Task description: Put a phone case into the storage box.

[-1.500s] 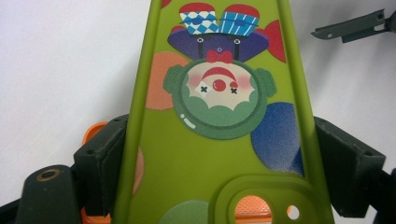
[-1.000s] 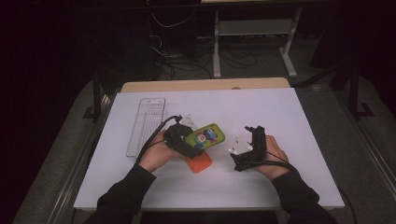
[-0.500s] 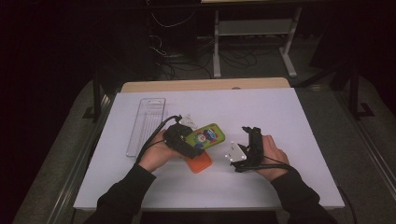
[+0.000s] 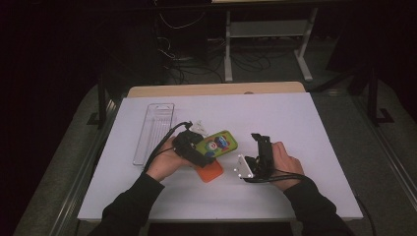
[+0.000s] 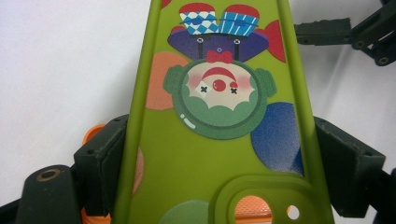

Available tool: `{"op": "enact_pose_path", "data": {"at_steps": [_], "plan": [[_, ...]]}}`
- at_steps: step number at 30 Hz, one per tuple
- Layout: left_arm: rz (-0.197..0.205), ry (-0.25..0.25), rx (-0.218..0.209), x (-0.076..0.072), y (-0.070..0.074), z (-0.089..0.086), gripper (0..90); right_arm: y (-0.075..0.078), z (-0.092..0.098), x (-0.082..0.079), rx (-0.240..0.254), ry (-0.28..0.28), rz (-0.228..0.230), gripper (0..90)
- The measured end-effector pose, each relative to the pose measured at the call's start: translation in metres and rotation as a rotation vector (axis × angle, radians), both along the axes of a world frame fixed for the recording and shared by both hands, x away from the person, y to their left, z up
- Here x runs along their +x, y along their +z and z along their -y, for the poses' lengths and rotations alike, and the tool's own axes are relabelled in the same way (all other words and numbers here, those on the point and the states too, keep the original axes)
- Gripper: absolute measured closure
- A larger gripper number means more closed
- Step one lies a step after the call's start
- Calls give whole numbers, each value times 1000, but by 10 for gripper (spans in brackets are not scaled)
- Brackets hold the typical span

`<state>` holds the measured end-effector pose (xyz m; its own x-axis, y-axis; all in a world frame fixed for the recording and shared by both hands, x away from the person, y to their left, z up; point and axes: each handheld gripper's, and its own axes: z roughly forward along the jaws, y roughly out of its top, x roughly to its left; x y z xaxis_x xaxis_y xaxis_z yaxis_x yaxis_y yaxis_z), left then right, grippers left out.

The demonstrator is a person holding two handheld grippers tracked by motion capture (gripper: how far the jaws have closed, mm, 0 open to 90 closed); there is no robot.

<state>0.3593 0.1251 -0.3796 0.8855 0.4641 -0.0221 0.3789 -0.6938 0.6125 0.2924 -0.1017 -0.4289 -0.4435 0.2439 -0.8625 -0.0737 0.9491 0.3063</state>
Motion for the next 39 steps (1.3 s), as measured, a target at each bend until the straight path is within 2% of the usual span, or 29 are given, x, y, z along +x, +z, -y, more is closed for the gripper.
{"op": "enact_pose_path", "data": {"at_steps": [1,6,8,9,10,11,13,14,15,20,23,26,29,35,39], "plan": [[-3,5,-2,-1,0,0,158,0,-1,0,-4,3,-3,0],[0,9,-6,-1,1,-1,158,-3,-6,-2,-52,32,55,0],[-3,12,-10,-1,1,0,158,-3,-7,-3,-68,40,48,20],[-3,10,-9,-1,1,0,158,-4,-8,-4,-70,51,73,28],[-6,17,-24,-2,0,2,158,-4,-9,-5,-64,48,88,31],[-1,-2,-4,-2,1,1,158,-6,-9,-5,-69,56,80,36],[-1,9,-19,-3,0,3,158,-6,-11,-6,-73,58,86,50],[0,-6,-4,-2,1,3,158,-7,-11,-6,-72,60,93,57],[1,-6,-7,-2,0,4,158,-7,-12,-7,-84,70,108,65],[5,-20,-8,-4,0,7,158,-8,-18,-9,-98,100,147,133],[7,-29,-14,-4,0,8,158,-8,-22,-10,-100,121,194,183],[6,-23,-26,-5,-1,9,158,-9,-27,-13,-111,138,195,241],[5,-32,-13,-5,0,9,158,-9,-32,-16,-127,162,218,286],[5,-45,-9,-6,-1,11,158,-13,-38,-18,-155,175,240,356],[3,-52,-9,-7,-1,13,158,-14,-39,-20,-151,177,264,436]]}}
